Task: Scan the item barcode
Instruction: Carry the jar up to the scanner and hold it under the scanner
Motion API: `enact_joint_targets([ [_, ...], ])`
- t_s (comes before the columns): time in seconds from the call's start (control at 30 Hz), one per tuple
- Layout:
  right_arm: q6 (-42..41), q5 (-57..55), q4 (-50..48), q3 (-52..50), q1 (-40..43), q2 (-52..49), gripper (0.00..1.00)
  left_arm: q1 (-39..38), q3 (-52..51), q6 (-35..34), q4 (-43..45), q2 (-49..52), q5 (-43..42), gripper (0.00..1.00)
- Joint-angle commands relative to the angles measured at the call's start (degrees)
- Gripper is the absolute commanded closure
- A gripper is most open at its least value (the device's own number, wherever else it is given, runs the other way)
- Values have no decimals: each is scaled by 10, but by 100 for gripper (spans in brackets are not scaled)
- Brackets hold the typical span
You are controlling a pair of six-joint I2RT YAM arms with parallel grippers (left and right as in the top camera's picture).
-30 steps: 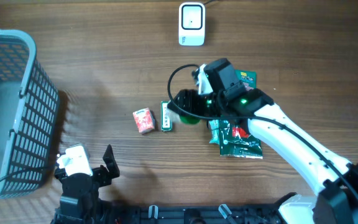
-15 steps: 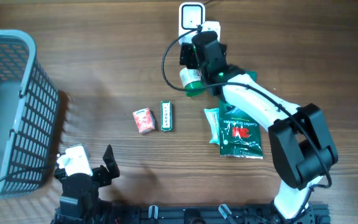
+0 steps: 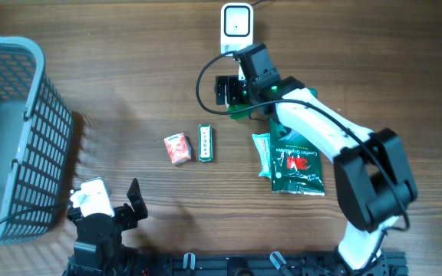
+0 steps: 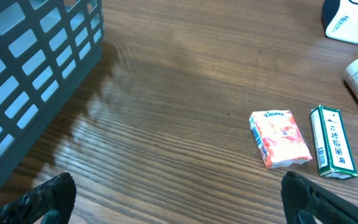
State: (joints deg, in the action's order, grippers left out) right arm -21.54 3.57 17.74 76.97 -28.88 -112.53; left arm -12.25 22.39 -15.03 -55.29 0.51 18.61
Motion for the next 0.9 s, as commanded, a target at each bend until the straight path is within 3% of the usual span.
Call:
enact_joint_targets([
  [0.0, 5, 31, 0, 6, -1, -54, 1, 3, -3, -4, 1, -2, 3, 0],
  [0.03, 5, 53, 1, 6, -1, -65, 1, 3, -3, -5, 1, -2, 3, 0],
  [0.23, -11, 55, 11, 6, 0, -72, 34, 3, -3, -5, 1, -2, 3, 0],
  [0.37, -11, 80, 43, 28, 6, -69, 44, 3, -3, -5, 1, -2, 3, 0],
  [0.43, -11, 184, 172, 108, 33, -54, 50, 3, -3, -4, 1, -2, 3, 0],
  [0.6, -9, 431, 447, 214, 114, -41, 50, 3, -3, -5, 1, -2, 3, 0],
  [0.7, 38, 464, 602, 213, 138, -41, 50, 3, -3, -5, 1, -2, 3, 0],
  [0.87, 71, 452, 713, 213, 137, -41, 55, 3, -3, -5, 1, -2, 3, 0],
])
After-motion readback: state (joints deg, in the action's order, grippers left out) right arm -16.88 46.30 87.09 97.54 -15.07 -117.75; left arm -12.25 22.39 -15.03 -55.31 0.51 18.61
